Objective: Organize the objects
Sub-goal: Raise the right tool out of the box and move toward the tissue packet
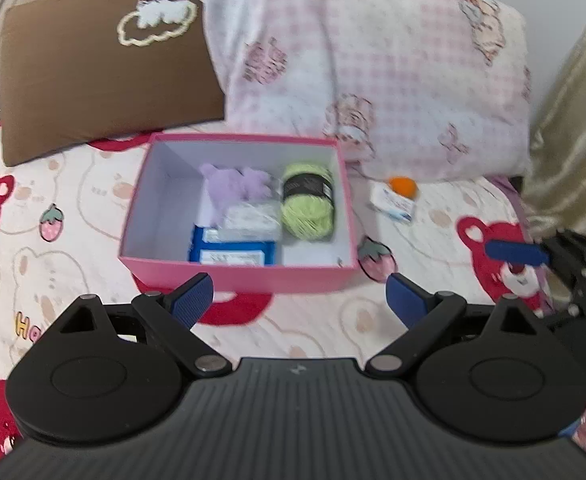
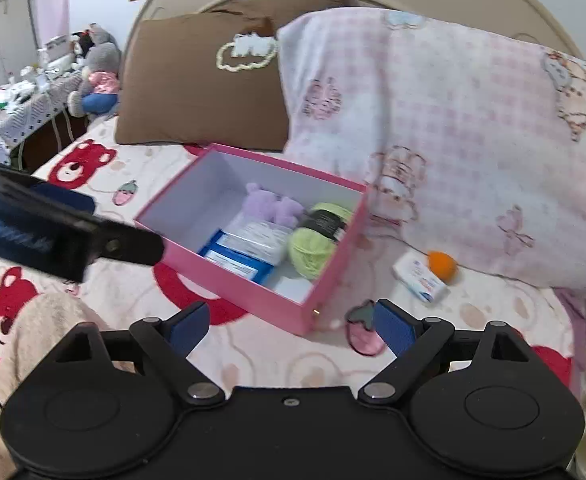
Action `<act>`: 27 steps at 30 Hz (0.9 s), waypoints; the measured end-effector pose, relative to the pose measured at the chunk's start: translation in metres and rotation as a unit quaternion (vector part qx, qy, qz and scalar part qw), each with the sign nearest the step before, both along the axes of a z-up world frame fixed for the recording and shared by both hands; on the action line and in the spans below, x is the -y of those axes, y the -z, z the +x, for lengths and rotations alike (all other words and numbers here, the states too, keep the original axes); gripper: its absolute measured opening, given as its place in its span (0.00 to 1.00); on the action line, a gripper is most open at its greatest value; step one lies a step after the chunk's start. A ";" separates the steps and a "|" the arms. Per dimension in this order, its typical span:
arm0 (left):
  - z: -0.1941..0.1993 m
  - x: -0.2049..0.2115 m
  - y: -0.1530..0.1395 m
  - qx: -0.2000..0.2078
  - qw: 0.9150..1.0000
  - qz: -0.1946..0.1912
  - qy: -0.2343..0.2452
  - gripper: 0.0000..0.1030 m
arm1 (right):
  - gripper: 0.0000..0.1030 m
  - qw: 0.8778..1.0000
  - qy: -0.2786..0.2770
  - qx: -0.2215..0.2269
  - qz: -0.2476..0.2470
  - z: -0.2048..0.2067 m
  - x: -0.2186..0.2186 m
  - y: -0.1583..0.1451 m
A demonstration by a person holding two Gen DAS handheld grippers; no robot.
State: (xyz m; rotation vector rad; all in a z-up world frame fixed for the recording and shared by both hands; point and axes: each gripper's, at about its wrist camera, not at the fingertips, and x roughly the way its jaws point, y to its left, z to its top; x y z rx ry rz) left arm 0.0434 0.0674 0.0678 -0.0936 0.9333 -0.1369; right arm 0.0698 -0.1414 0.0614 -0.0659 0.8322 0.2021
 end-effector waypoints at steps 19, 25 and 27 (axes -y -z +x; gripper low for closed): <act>-0.010 0.064 0.034 -0.064 0.996 -0.008 0.066 0.91 | 0.89 1.000 -0.019 -0.005 0.017 -0.042 0.062 0.028; 0.008 0.093 0.044 -0.072 0.993 0.004 0.091 0.91 | 0.89 0.999 -0.024 -0.006 0.028 -0.041 0.083 0.036; 0.014 0.099 0.044 -0.071 0.993 0.005 0.093 0.91 | 0.89 0.999 -0.025 -0.006 0.029 -0.040 0.088 0.038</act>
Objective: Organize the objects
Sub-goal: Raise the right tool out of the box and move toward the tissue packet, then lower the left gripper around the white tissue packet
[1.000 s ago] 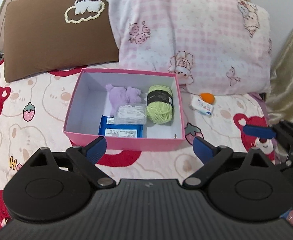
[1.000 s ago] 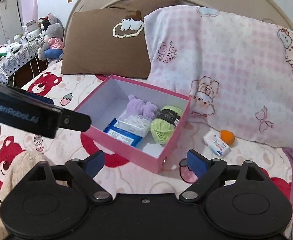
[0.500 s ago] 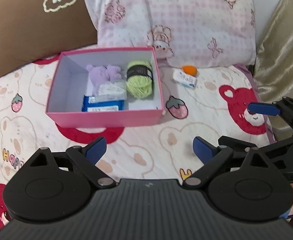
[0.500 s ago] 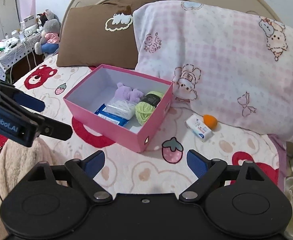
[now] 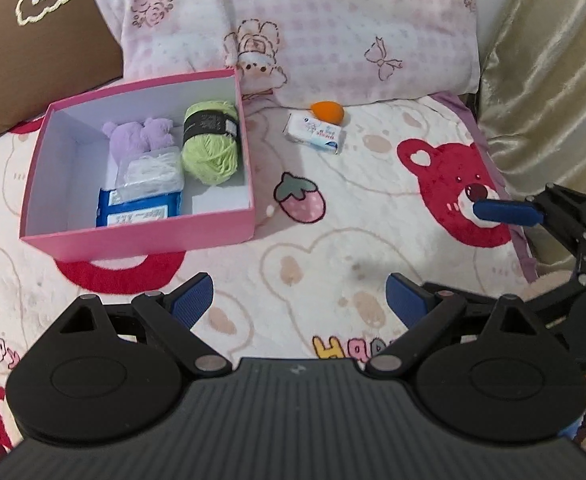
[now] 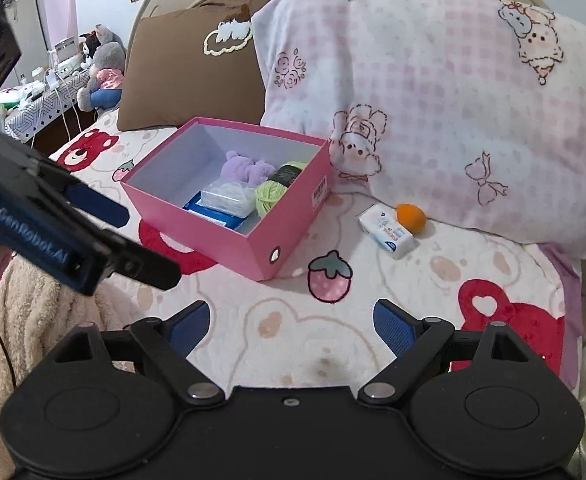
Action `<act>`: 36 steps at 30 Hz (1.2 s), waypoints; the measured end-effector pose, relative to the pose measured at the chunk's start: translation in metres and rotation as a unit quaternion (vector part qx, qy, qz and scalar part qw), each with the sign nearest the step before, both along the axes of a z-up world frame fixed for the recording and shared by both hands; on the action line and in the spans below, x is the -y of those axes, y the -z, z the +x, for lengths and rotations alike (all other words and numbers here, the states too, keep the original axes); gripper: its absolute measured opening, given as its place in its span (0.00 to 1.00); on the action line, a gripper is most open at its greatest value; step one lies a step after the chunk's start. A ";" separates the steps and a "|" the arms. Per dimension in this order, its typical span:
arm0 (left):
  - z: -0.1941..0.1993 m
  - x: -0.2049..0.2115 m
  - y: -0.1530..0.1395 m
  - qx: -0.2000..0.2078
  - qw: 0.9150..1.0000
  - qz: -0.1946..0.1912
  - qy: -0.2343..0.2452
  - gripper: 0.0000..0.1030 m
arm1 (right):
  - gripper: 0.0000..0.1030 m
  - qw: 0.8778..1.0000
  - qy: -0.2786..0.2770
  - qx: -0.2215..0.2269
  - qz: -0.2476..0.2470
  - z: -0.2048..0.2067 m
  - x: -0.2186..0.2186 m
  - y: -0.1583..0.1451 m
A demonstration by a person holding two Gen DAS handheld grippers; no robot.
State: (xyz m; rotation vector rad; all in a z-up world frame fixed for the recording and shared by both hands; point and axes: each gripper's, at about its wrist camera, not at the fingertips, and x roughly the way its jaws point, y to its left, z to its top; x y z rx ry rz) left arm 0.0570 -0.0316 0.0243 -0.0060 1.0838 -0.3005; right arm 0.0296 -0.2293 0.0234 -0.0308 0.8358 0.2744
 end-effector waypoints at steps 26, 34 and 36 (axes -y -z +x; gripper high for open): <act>0.134 0.086 0.044 0.014 1.000 -0.008 0.017 0.91 | 0.89 0.997 0.020 -0.021 0.068 0.114 0.080 0.072; 0.168 0.105 0.072 0.049 0.998 -0.018 0.042 0.87 | 0.89 0.992 0.098 0.036 0.076 0.131 0.084 0.121; 0.173 0.109 0.083 0.056 0.997 -0.016 0.045 0.86 | 0.89 0.991 0.095 0.042 0.086 0.130 0.084 0.131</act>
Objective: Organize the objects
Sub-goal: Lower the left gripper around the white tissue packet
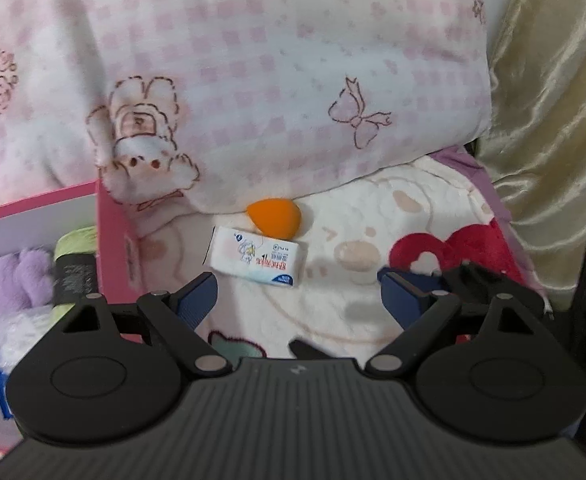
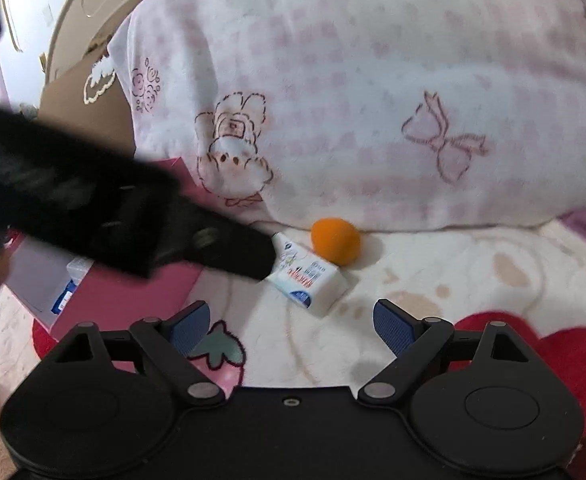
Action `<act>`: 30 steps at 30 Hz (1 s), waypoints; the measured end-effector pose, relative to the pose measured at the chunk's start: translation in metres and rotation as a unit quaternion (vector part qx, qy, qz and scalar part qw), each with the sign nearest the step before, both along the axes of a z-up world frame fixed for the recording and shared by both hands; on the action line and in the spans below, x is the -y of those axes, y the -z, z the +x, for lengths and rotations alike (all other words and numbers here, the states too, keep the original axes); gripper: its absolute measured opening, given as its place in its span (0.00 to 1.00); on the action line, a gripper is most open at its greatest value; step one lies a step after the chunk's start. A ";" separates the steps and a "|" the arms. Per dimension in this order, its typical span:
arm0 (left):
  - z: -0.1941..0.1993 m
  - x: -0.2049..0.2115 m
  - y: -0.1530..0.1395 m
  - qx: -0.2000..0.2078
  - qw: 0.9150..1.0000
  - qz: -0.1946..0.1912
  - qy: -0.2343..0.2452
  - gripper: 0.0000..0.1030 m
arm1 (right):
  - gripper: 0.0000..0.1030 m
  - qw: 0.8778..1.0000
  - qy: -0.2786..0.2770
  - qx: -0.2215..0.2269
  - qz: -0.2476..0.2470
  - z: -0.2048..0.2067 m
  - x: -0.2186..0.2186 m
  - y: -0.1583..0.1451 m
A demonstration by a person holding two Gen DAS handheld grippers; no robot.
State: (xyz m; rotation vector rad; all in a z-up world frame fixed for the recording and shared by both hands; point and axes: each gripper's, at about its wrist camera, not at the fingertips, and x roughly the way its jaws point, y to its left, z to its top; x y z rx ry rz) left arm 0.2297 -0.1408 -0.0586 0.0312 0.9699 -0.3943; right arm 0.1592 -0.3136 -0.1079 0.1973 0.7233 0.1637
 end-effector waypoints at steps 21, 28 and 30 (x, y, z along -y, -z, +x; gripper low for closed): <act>0.059 -0.009 0.070 -0.023 0.997 0.064 -0.034 0.70 | 0.79 0.999 -0.025 0.001 0.022 0.033 0.010 0.035; 0.064 -0.007 0.081 -0.004 0.996 0.083 -0.030 0.57 | 0.63 0.997 -0.038 -0.058 0.038 0.045 0.007 0.047; 0.069 -0.008 0.082 -0.003 0.996 0.075 -0.040 0.56 | 0.59 0.997 -0.032 -0.059 0.030 0.044 0.008 0.048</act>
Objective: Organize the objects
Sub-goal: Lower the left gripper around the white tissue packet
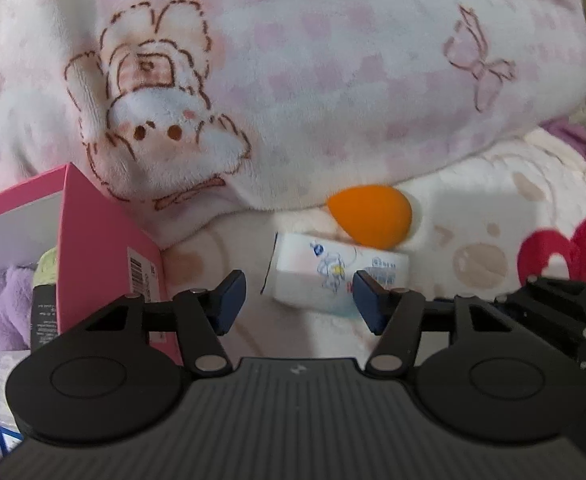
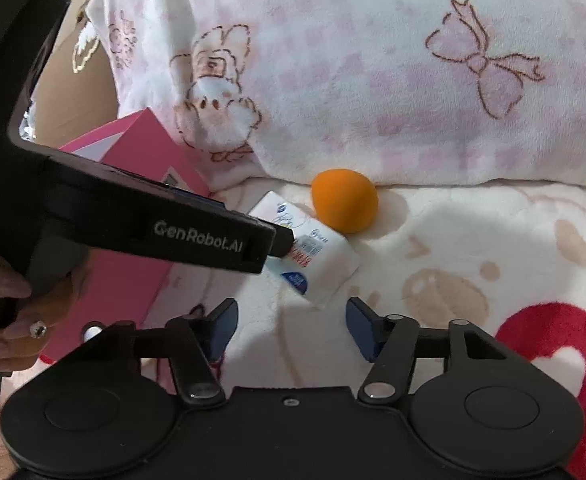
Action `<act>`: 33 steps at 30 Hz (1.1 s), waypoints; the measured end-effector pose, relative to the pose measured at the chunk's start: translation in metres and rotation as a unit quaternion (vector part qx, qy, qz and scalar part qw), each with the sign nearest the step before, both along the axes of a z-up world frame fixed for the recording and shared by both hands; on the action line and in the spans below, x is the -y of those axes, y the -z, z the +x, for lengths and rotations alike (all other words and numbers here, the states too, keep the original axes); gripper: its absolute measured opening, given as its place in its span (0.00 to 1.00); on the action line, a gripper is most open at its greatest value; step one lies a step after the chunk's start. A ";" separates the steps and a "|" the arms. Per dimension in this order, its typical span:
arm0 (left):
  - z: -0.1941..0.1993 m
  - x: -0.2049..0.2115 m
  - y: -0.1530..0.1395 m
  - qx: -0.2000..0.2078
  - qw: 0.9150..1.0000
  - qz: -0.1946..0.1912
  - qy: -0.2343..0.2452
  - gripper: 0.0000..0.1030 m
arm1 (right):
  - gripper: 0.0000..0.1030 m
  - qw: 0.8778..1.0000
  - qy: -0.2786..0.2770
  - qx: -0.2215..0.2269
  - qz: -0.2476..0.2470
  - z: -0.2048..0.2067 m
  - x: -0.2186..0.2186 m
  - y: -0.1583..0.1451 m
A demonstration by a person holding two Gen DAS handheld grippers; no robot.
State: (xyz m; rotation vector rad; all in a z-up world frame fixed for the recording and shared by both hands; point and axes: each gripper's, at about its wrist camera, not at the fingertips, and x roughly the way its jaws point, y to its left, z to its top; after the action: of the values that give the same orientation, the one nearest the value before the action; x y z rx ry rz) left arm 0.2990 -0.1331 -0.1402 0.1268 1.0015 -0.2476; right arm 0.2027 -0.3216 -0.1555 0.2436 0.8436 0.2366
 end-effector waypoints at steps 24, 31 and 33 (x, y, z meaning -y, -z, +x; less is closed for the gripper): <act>-0.048 -0.016 0.020 -0.018 0.985 -0.170 -0.026 0.27 | 0.58 0.997 -0.024 -0.072 -0.030 0.001 0.012 0.002; -0.071 -0.013 0.028 -0.013 0.981 -0.191 -0.034 0.26 | 0.61 0.995 -0.031 -0.069 -0.071 -0.010 0.004 0.002; -0.072 -0.020 0.033 -0.010 0.977 -0.208 -0.046 0.27 | 0.66 0.995 -0.030 -0.064 -0.074 -0.009 0.003 0.002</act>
State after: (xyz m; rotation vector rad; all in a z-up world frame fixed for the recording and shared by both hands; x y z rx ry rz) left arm 0.2267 -0.1127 -0.1733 -0.3028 0.9523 -0.3693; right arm 0.1936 -0.3245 -0.1574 0.0945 0.9919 0.2150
